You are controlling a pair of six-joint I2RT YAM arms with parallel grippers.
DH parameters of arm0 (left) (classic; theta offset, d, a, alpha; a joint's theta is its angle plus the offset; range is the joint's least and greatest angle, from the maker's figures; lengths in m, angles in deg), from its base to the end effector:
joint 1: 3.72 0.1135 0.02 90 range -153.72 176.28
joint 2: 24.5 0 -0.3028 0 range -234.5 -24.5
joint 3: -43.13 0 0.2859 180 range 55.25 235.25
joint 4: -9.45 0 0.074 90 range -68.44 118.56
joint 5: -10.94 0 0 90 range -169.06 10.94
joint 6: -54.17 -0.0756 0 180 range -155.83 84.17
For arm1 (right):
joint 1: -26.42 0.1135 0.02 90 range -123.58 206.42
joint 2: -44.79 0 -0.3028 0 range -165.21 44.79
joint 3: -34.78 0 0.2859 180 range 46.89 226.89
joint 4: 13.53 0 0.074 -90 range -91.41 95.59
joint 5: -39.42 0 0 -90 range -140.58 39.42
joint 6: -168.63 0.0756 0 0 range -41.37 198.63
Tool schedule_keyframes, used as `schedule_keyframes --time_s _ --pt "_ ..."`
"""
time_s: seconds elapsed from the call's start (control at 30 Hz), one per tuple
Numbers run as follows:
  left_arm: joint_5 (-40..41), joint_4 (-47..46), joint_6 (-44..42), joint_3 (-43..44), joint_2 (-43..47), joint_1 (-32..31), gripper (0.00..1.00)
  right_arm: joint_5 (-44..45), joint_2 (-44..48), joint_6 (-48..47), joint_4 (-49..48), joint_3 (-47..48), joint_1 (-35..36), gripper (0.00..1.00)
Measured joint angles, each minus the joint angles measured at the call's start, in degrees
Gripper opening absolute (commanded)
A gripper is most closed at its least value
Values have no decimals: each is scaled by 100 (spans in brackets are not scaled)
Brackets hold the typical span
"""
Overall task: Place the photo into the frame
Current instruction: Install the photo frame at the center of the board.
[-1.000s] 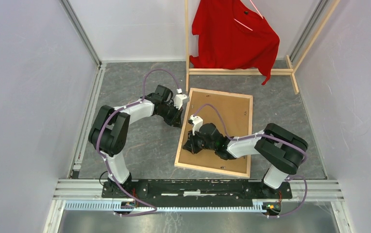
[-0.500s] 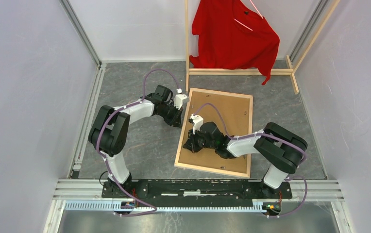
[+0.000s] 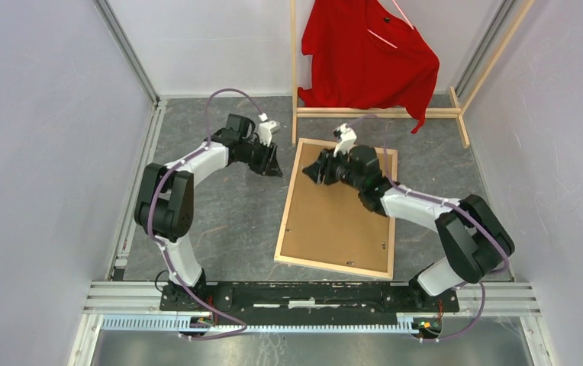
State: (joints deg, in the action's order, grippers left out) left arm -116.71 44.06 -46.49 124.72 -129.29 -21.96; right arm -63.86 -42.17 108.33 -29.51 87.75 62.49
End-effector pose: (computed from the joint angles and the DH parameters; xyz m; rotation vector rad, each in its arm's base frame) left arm 0.3953 -0.1789 0.1804 0.8576 2.3475 -0.8935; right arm 0.2980 0.2386 0.2104 -0.2795 1.9841 0.9826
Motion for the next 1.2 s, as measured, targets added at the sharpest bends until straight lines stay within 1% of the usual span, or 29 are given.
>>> schedule_keyframes --time_s 0.1,0.27,0.33,0.4,0.43,0.57,0.7,1.2 --pt "-173 -284 337 330 -166 114 46 -11 -232 -87 157 562 -448 49" --pt "-361 -564 769 643 -717 59 45 -142 -1152 -151 426 1237 -892 50" --pt "-398 -590 887 664 -914 48 41 -199 -1523 -166 616 1447 -955 45" --pt "-437 -586 977 664 -1078 37 38 -282 -1897 -181 782 1672 -973 35" --pt "-450 -592 1005 664 -1132 37 36 -330 -2057 -199 863 1775 -970 32" --pt "-496 -597 1086 667 -1239 37 31 -472 -2455 -212 1029 2109 -966 27" --pt "-525 -621 1128 667 -1290 9 28 -560 -2634 -208 1032 2310 -960 26" --pt "-610 -649 1128 667 -1373 -50 23 -859 -3075 -138 1071 2592 -960 27"
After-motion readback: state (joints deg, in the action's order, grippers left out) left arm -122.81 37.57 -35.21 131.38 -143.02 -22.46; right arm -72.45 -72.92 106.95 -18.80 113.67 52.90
